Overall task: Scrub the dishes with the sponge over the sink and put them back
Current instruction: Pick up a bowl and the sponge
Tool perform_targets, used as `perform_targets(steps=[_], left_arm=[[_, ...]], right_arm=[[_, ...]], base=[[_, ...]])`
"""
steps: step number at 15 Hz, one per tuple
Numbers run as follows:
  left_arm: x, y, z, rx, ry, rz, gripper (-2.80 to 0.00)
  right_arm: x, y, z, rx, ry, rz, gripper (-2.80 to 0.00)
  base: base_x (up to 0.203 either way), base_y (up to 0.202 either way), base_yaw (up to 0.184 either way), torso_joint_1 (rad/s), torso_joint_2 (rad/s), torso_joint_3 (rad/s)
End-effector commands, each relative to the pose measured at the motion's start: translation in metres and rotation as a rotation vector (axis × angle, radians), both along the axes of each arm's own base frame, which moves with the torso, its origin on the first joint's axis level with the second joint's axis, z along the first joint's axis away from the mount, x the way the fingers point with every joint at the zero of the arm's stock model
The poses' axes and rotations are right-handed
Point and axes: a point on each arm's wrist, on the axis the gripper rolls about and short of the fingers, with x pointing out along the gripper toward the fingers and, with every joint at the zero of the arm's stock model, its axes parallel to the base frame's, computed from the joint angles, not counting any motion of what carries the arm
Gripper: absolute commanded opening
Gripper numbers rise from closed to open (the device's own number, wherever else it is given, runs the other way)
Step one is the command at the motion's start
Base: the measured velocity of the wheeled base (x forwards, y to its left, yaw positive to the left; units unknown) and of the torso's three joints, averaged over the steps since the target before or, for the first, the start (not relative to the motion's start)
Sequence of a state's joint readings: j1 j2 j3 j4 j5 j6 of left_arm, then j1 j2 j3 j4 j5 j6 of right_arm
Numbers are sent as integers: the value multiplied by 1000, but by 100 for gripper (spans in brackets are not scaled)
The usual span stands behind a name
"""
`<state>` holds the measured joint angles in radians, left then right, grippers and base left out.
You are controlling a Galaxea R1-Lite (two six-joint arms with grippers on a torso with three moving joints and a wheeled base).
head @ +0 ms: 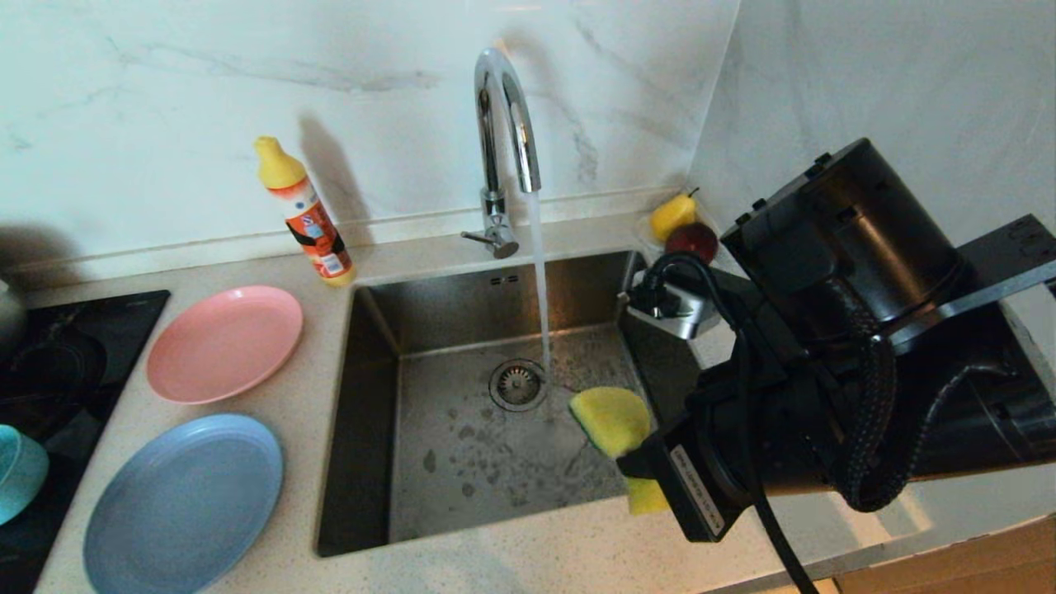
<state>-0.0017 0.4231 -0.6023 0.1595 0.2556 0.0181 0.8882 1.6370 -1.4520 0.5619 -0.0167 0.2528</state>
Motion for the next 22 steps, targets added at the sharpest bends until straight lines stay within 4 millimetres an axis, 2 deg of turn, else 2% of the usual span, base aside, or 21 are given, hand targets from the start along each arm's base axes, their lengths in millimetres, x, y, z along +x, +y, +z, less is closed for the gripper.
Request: perform_targets(steps=[1, 3, 6, 7, 9, 10, 12, 14, 16, 19, 20, 22], left_arm=[[62, 1, 35, 2, 153, 63, -280], [105, 4, 58, 5, 214, 121, -280], [180, 22, 74, -1, 311, 229, -280], [202, 34, 74, -10, 340, 266, -280], [236, 73, 69, -54, 392, 345, -280], [244, 97, 64, -86, 408, 371, -280], [247, 142, 56, -158, 427, 405, -280], [237, 182, 51, -242, 436, 431, -280], [221, 209, 48, -336, 442, 413, -280], [206, 240, 27, -508, 491, 412, -280], [203, 246, 21, -560, 498, 411, 0], [201, 254, 12, -645, 502, 439, 0]], right_arm=[[0, -4, 2, 3, -1, -12, -280], [0, -4, 5, 13, -9, -10, -280], [1, -3, 6, 17, -14, -8, -280], [1, -3, 5, 16, -12, -6, -280], [1, -3, 5, 16, -10, -9, -280], [1, -3, 4, 15, -5, -12, -280], [4, -1, 1, 11, 6, -19, -280], [6, 1, -3, 5, 13, -19, -280], [7, 4, -2, 10, 15, -14, -280], [8, 5, -3, 15, 25, -2, -280], [7, 4, -4, 12, 27, -2, -280], [8, 4, -2, 17, 25, -6, -280]], base=[[0, 0, 0, 0, 0, 0], [0, 0, 0, 0, 0, 0], [0, 0, 0, 0, 0, 0], [0, 0, 0, 0, 0, 0], [0, 0, 0, 0, 0, 0], [0, 0, 0, 0, 0, 0], [0, 0, 0, 0, 0, 0], [0, 0, 0, 0, 0, 0], [0, 0, 0, 0, 0, 0], [0, 0, 0, 0, 0, 0], [0, 0, 0, 0, 0, 0], [0, 0, 0, 0, 0, 0]])
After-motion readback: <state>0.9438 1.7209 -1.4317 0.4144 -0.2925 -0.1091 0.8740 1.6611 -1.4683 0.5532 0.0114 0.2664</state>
